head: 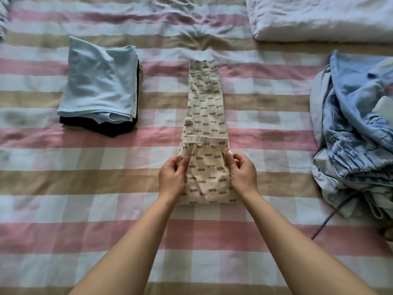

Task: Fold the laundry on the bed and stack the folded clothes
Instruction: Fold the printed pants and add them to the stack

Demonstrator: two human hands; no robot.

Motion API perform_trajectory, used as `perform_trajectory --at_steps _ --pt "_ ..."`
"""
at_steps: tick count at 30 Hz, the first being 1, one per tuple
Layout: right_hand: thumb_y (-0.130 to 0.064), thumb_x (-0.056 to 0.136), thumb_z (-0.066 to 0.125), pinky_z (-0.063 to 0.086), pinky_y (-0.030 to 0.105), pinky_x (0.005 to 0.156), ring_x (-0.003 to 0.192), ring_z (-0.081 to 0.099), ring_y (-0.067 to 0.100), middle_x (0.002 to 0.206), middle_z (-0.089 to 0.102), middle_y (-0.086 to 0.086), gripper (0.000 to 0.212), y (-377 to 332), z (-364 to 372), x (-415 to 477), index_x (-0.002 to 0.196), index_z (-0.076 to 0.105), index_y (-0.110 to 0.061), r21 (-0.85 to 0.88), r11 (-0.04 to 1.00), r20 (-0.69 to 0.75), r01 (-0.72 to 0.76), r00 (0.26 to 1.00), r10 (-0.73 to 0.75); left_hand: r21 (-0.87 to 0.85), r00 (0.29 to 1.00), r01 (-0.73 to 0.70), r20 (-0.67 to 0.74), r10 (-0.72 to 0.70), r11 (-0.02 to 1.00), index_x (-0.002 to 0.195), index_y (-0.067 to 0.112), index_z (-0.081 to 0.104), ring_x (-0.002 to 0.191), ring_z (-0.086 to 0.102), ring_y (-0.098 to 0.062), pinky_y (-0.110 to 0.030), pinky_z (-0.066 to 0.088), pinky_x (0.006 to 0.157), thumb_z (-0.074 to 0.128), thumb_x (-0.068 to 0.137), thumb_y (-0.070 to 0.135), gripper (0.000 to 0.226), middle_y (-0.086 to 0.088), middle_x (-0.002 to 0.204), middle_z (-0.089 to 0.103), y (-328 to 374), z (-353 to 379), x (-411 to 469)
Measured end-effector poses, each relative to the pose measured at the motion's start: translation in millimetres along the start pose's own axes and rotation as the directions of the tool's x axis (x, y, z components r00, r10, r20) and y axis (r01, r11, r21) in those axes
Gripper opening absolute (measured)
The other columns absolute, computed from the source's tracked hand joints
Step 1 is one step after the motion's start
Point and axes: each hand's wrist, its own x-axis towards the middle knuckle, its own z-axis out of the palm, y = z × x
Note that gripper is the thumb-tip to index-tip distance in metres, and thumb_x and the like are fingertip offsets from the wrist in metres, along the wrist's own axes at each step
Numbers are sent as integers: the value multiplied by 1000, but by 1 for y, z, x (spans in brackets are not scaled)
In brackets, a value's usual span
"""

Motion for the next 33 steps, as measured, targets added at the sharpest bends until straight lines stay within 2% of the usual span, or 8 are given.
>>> perform_trajectory --at_steps 6,11,17,20,25,29,31,33 --pt "-28 84 67 52 35 82 91 64 16 99 68 4 24 12 -14 -24 102 60 -14 -18 974 91 -225 970 226 104 991 90 -108 -79 990 94 18 58 75 59 -6 -18 45 62 56 89 33 15 6 80 63 -5 -17 -17" --pt "-16 77 70 52 44 80 89 65 25 93 70 6 18 14 -11 -28 94 64 -14 -207 960 48 -186 979 200 84 992 114 -53 -110 990 101 10 58 67 64 -11 -18 50 61 69 79 3 25 -3 75 67 -16 -21 -40" --pt "-46 83 61 45 31 73 91 61 21 95 64 -1 34 2 -6 -14 105 58 -21 -344 926 -91 -154 987 130 402 989 34 -142 26 915 96 13 59 73 60 -15 -26 42 64 68 82 33 27 4 76 61 -2 -8 -20" --pt "-37 86 62 42 27 72 90 60 20 94 62 1 38 -12 4 10 117 55 -16 -246 967 -91 -61 995 39 382 986 -14 -150 77 924 106 12 57 84 62 -21 -28 44 69 66 84 28 28 -4 91 66 13 4 4" --pt "-22 83 68 47 31 74 91 62 22 97 67 3 26 -12 11 33 107 60 -16 -286 957 -123 -49 992 14 447 976 -65 -157 149 892 105 10 60 88 62 -23 -24 39 68 67 83 15 24 -9 96 67 12 13 20" --pt "-28 84 66 42 35 86 104 53 28 111 58 11 34 -7 4 18 111 57 -10 -432 901 -137 -48 990 -13 621 960 10 -224 165 783 116 7 54 109 45 -29 -29 33 86 69 81 27 44 -13 114 53 -2 1 4" --pt "-39 85 61 42 34 76 100 55 30 105 60 9 33 -1 -3 -7 104 57 -13 -476 867 -161 -146 984 78 574 957 69 -269 109 816 115 5 53 107 47 -31 -34 34 89 67 82 27 42 -14 112 55 -8 -7 -17" --pt "-44 87 56 37 31 63 88 59 29 90 64 4 26 6 -8 -35 91 56 -18 -482 846 -127 -230 973 192 439 970 112 -242 -2 892 102 8 55 93 53 -29 -30 38 74 67 83 21 26 -9 95 59 -11 -9 -39"
